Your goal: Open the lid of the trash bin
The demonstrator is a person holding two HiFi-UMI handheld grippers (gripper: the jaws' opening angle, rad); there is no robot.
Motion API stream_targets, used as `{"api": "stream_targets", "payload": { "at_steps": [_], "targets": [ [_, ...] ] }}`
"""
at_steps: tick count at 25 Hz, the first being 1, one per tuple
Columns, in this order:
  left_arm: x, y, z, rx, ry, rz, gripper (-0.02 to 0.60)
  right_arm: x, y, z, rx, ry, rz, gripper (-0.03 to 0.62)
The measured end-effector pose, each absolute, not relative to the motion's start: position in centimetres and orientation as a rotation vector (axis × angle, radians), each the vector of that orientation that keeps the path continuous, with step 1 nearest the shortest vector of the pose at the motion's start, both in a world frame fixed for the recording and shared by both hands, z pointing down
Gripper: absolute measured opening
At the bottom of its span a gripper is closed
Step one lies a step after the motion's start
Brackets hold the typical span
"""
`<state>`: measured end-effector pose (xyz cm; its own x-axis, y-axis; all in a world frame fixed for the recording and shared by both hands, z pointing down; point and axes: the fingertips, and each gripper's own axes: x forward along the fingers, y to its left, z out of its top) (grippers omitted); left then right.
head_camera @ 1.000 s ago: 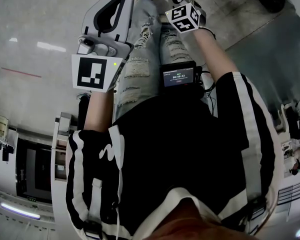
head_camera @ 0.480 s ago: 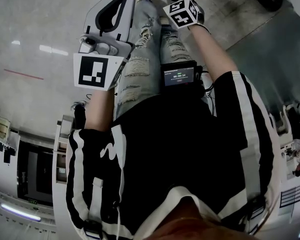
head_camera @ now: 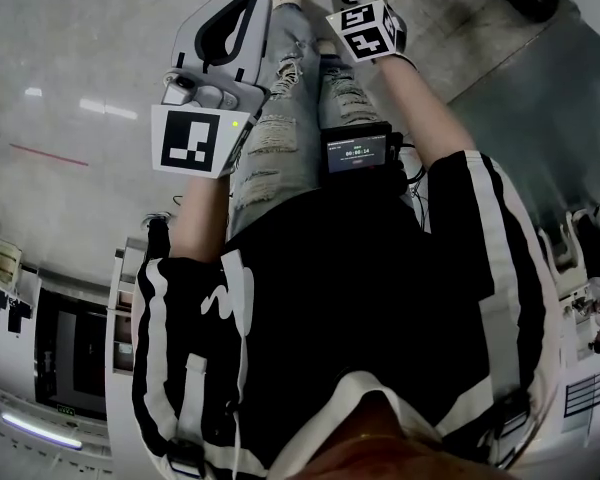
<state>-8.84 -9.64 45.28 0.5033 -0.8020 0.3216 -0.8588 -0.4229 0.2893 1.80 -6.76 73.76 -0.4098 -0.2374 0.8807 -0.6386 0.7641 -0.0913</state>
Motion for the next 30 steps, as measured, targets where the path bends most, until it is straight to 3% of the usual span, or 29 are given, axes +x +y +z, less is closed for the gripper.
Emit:
{"api": "stream_targets", "payload": {
  "at_steps": [30],
  "targets": [
    [-8.7,-10.1,39.7,2.404,-1.349,0.182,0.008,0.4,-10.9,58.0,0.849,-2.215,0.49,0.009]
  ]
}}
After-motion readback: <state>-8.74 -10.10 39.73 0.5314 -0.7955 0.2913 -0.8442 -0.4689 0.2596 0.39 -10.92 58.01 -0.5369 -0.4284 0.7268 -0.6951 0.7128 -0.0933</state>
